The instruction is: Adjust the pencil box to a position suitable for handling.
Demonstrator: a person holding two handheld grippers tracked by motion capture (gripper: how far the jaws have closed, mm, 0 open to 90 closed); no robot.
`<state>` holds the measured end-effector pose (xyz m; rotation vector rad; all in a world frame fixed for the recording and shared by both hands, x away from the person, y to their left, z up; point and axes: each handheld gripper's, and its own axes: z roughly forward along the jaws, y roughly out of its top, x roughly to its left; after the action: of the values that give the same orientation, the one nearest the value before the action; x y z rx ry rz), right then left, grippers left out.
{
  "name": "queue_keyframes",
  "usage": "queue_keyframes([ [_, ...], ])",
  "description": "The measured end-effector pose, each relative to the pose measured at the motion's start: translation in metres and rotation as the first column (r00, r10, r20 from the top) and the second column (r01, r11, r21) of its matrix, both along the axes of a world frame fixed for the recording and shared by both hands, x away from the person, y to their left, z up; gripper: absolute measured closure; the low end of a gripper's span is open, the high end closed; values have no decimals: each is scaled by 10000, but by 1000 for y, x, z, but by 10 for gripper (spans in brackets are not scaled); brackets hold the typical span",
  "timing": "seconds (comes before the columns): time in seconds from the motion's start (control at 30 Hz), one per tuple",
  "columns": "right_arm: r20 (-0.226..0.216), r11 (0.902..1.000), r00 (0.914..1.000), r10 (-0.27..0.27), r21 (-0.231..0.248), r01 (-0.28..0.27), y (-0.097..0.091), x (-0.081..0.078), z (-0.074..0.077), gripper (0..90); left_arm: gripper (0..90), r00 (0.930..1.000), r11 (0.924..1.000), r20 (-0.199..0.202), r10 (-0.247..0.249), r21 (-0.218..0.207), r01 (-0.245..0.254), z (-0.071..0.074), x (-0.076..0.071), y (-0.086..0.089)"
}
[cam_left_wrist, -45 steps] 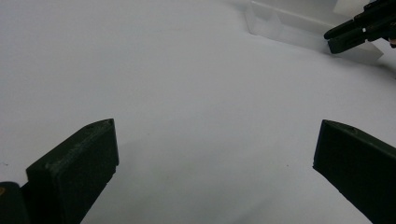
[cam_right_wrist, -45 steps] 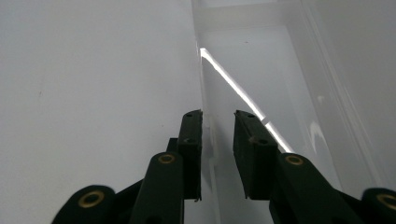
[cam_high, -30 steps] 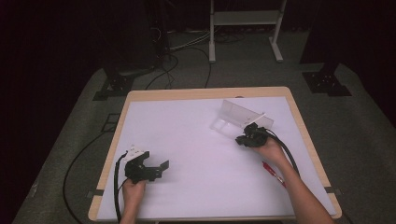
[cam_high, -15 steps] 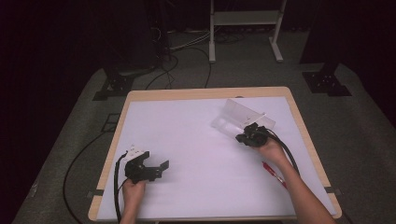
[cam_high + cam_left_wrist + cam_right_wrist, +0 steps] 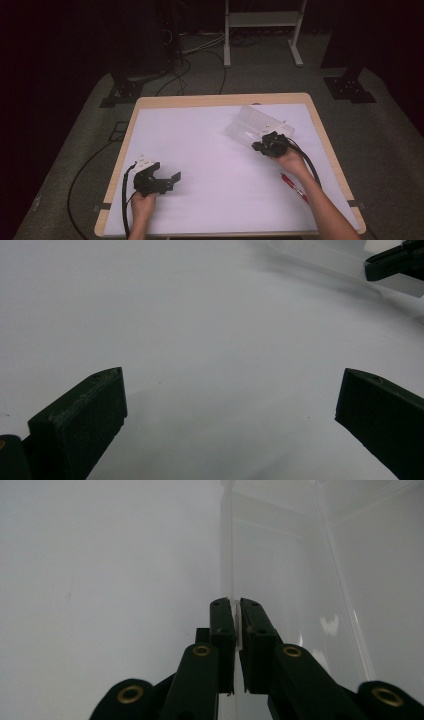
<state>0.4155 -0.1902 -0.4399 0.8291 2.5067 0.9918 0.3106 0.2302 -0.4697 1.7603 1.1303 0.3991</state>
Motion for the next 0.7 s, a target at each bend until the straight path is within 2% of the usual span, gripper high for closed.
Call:
queue_keyframes([
  [0.37,382,9970,9968,701,309,-712,2,-26,20,849,0,10000,10000,8,4,4,-4,0,0,0],
  [0.5,412,9945,9946,953,398,-969,4,-35,22,849,0,10000,10000,15,10,3,-10,0,0,0],
  [0.53,414,9922,9925,1153,426,-1171,6,-43,23,849,0,10000,10000,13,10,3,-10,0,0,0],
  [0.7,401,9867,9873,1539,465,-1557,8,-57,23,849,0,10000,10000,23,11,18,-11,0,0,0],
])
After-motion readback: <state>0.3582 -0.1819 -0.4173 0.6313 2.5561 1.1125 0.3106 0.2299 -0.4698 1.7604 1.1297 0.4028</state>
